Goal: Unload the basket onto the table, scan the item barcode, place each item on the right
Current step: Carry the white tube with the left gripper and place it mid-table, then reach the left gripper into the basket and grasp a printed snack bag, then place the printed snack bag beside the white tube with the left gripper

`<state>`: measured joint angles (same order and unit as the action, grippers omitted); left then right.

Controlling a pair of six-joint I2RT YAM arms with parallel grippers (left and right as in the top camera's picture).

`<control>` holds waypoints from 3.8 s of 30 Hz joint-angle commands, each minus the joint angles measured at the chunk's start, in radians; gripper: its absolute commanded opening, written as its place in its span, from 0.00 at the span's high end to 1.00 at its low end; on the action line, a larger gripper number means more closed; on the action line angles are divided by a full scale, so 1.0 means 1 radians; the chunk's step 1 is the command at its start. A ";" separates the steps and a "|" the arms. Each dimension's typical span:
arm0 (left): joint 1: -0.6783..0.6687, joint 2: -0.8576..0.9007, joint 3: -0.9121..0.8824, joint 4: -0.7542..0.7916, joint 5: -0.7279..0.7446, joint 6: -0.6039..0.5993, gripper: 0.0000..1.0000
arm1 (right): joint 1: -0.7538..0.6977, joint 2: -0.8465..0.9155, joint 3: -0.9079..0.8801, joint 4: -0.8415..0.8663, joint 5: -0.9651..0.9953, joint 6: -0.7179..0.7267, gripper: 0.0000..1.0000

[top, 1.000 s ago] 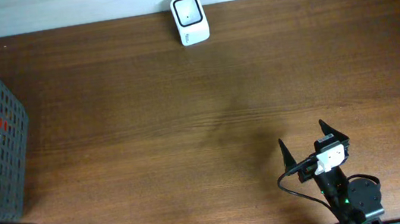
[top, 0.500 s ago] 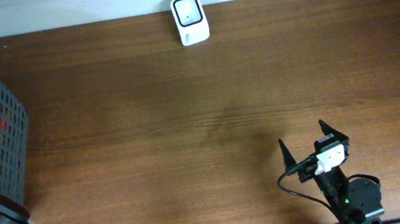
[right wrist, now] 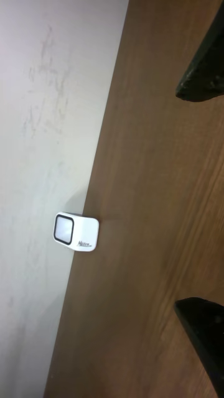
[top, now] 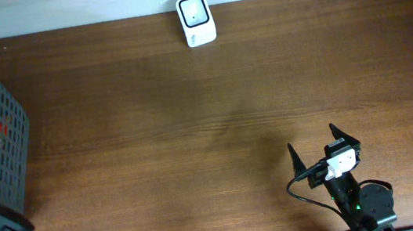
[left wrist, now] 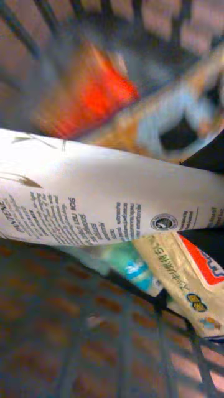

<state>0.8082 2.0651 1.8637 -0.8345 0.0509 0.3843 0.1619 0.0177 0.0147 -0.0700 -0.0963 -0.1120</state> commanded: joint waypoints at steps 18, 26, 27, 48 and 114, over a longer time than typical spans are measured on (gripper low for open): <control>-0.966 -0.319 -0.089 -0.126 0.322 -0.489 1.00 | -0.006 -0.005 -0.009 0.000 -0.004 0.000 0.01; -1.161 0.007 -0.113 -0.125 0.141 -0.623 1.00 | -0.006 -0.005 -0.009 0.000 -0.004 0.000 0.01; -1.176 0.035 -0.113 -0.122 0.122 -0.623 1.00 | -0.006 -0.005 -0.009 0.000 -0.004 0.000 0.01; -0.683 -0.199 0.552 -0.473 -0.102 -0.476 0.14 | -0.006 -0.005 -0.009 0.000 -0.004 0.000 0.01; -0.598 -0.685 0.032 -0.307 0.275 -0.223 1.00 | -0.006 -0.005 -0.009 0.000 -0.004 0.000 0.01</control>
<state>0.3454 1.3624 1.9179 -1.0534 0.3138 0.1566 0.1619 0.0166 0.0147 -0.0700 -0.0959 -0.1123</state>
